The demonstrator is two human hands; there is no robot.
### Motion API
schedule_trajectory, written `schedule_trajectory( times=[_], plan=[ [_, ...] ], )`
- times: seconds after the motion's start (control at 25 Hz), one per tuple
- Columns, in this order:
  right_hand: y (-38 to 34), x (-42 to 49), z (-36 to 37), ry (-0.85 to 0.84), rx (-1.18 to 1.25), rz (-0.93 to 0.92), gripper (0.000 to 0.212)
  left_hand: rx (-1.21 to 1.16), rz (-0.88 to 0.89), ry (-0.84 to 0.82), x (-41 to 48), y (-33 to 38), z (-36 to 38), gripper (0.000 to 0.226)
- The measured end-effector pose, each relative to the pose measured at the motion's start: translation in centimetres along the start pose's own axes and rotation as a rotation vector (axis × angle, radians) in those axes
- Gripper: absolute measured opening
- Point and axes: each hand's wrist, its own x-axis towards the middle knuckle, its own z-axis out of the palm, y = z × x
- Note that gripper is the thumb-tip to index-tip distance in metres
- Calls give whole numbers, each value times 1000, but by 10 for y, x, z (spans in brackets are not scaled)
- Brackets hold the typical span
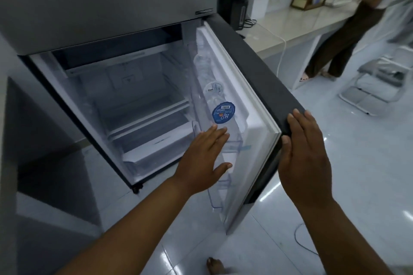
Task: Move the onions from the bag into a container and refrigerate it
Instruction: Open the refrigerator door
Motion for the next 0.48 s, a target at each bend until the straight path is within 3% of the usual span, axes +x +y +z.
schedule_trajectory(
  times=[0.28, 0.48],
  plan=[
    [64, 26, -15, -5, -77, 129, 48, 75, 150, -136, 42, 40, 25, 77],
    [69, 26, -21, 40, -101, 114, 48, 2, 120, -180, 24, 43, 20, 79]
  ],
)
